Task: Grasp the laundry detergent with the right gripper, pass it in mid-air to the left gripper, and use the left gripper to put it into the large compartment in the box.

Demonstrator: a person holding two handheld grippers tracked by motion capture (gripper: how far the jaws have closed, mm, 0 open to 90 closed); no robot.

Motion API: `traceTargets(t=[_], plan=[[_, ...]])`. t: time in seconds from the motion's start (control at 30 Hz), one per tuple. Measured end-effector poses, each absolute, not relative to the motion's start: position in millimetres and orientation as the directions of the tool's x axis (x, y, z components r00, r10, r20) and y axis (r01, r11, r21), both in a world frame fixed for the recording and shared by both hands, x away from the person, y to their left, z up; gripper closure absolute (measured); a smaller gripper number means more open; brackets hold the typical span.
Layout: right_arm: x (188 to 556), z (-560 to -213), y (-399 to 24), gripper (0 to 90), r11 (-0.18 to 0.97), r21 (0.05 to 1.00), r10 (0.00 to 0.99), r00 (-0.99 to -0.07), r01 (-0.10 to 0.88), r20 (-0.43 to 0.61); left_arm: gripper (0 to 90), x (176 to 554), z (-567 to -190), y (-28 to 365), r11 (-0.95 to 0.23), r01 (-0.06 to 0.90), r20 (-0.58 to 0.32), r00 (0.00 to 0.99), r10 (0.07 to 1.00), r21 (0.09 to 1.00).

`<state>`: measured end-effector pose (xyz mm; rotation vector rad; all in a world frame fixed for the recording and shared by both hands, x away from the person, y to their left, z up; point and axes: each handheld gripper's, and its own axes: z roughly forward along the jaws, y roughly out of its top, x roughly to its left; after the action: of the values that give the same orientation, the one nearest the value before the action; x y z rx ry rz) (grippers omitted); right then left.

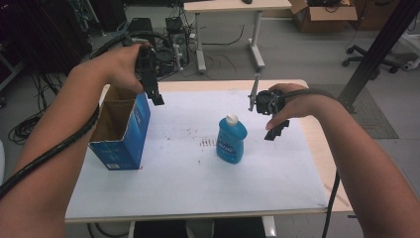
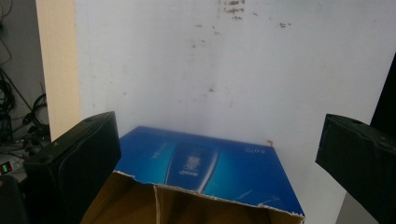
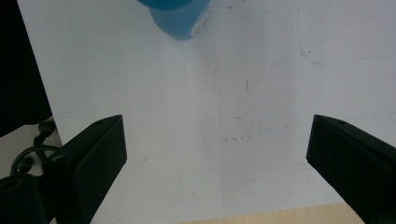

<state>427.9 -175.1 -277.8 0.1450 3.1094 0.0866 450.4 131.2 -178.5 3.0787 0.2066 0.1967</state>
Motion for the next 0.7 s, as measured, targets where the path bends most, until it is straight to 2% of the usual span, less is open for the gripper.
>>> traceTargets(t=[0.43, 0.7], plan=[[425, -280, -183, 4.2, 0.991, 0.087, 0.105, -0.994, 0.103, -0.021, 0.2, 445, -184, 135, -0.991, 0.131, 0.104, 0.985, 0.134, 0.034], [412, -286, -186, 4.2, 0.989, 0.093, 0.115, -0.993, 0.114, -0.014, 0.2, 423, -191, 133, -0.994, 0.107, 0.09, 0.99, 0.11, 0.032]])
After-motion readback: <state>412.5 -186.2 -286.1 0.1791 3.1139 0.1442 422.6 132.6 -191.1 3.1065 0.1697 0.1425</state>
